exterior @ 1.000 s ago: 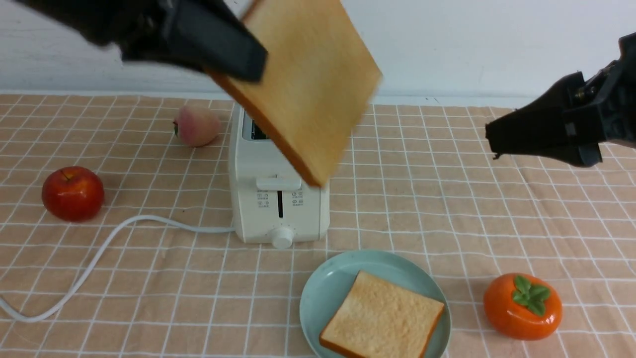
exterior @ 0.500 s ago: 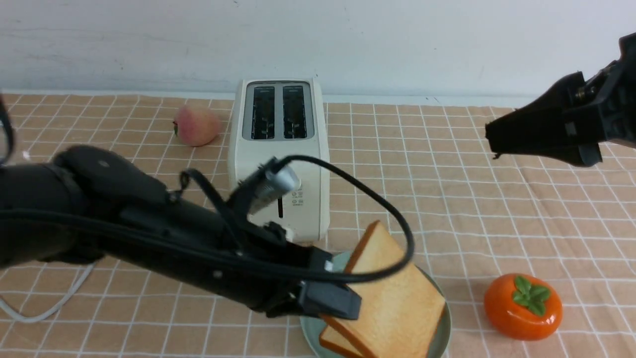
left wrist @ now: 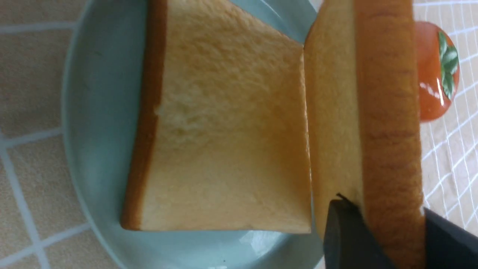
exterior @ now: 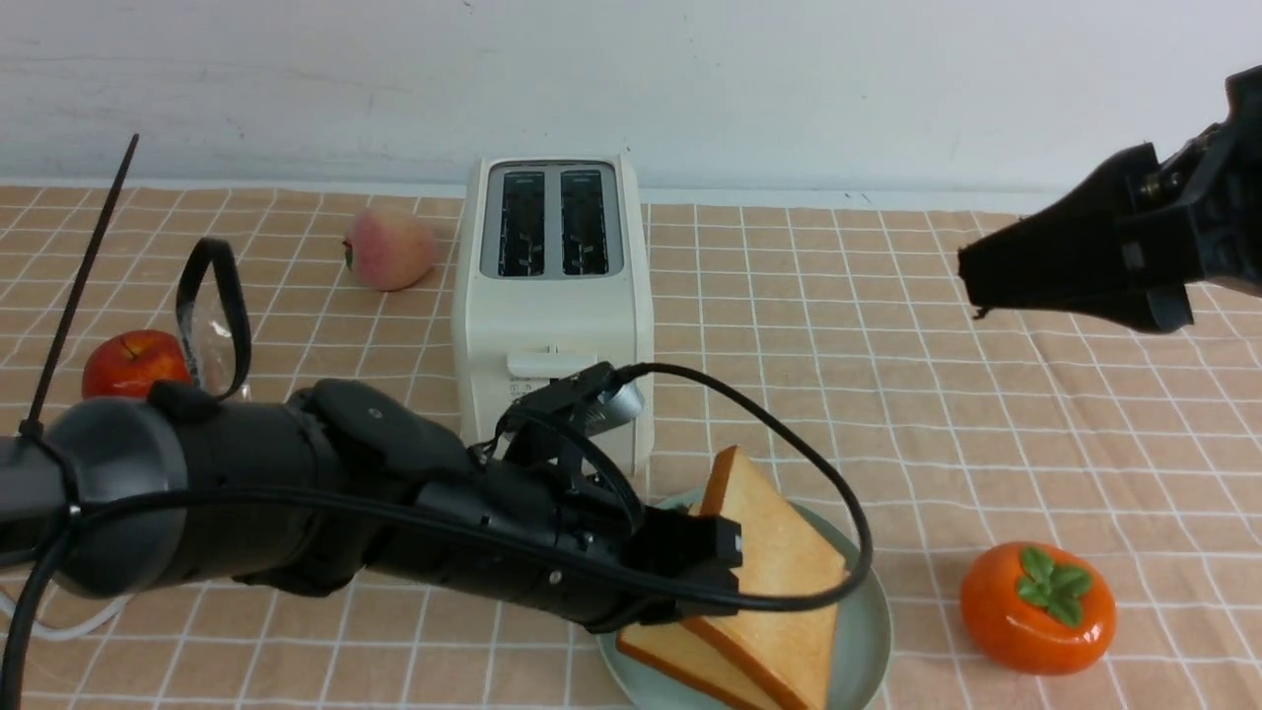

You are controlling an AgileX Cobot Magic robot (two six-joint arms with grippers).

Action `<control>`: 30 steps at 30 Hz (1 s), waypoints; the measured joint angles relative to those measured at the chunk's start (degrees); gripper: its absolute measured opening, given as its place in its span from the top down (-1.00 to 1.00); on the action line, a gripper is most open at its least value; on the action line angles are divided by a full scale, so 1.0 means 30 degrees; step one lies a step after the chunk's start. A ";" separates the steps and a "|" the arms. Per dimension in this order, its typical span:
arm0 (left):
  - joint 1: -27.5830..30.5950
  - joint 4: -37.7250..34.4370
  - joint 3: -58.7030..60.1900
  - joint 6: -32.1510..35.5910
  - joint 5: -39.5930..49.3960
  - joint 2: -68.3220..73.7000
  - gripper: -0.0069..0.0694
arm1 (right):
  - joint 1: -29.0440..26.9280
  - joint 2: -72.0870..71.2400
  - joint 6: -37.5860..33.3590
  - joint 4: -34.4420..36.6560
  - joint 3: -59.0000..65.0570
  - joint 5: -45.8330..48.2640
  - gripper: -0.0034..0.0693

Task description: Take toasted bread from bread machine on light coffee tablecloth place on plate.

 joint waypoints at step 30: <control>0.3458 1.3139 -0.1619 -0.7172 0.2717 -0.0472 -0.64 | 0.0000 0.0000 -0.0180 -0.1016 0.0000 0.0527 -0.54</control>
